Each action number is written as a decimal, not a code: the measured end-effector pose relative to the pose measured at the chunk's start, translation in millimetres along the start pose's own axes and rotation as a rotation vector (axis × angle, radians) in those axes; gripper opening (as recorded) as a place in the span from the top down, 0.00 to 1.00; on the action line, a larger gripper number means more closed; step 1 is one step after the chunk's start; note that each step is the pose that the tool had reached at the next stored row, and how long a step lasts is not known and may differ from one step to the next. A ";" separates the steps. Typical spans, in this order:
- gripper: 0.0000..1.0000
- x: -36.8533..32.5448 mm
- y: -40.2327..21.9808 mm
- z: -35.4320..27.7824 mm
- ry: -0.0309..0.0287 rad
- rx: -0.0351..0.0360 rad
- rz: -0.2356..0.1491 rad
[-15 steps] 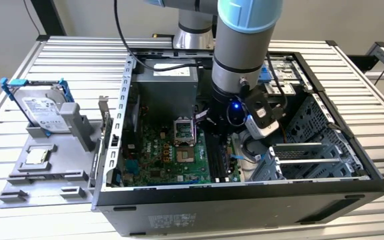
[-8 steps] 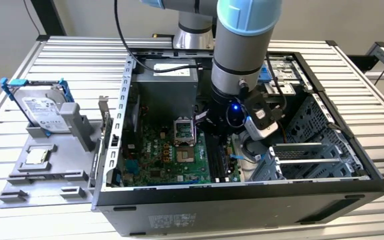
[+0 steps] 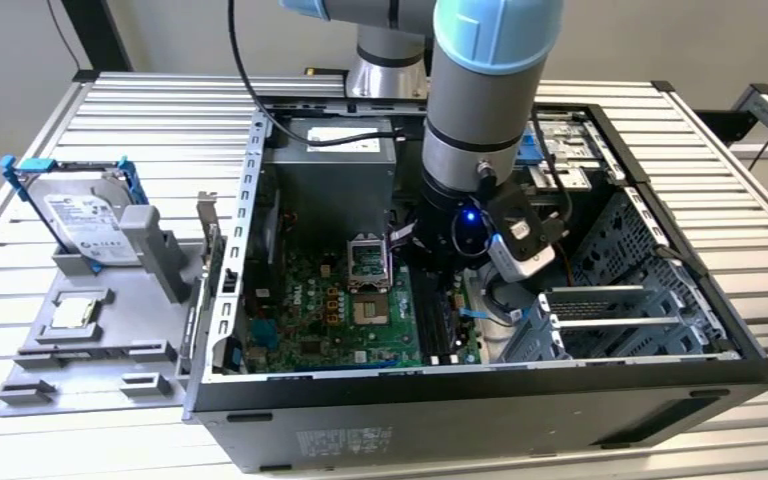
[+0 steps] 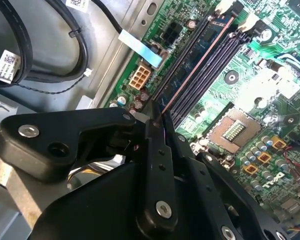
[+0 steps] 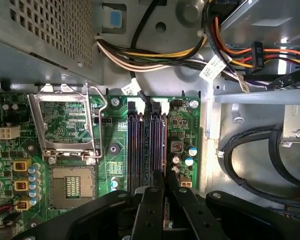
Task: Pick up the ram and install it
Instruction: 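Press down the ram until it locks into place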
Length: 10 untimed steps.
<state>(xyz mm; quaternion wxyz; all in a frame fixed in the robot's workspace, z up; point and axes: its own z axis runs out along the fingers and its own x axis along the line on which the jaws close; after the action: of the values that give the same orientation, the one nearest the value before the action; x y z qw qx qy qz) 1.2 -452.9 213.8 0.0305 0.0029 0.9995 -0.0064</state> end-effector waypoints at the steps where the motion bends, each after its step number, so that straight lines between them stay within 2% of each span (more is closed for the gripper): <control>1: 1.00 0.1 0.0 1.8 0.0000 0.0000 0.000; 10: 1.00 0.3 0.0 3.4 0.0018 0.0001 0.000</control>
<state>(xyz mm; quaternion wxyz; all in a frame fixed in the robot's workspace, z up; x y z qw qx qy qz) 1.1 -453.0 210.4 0.0296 0.0030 0.9995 -0.0065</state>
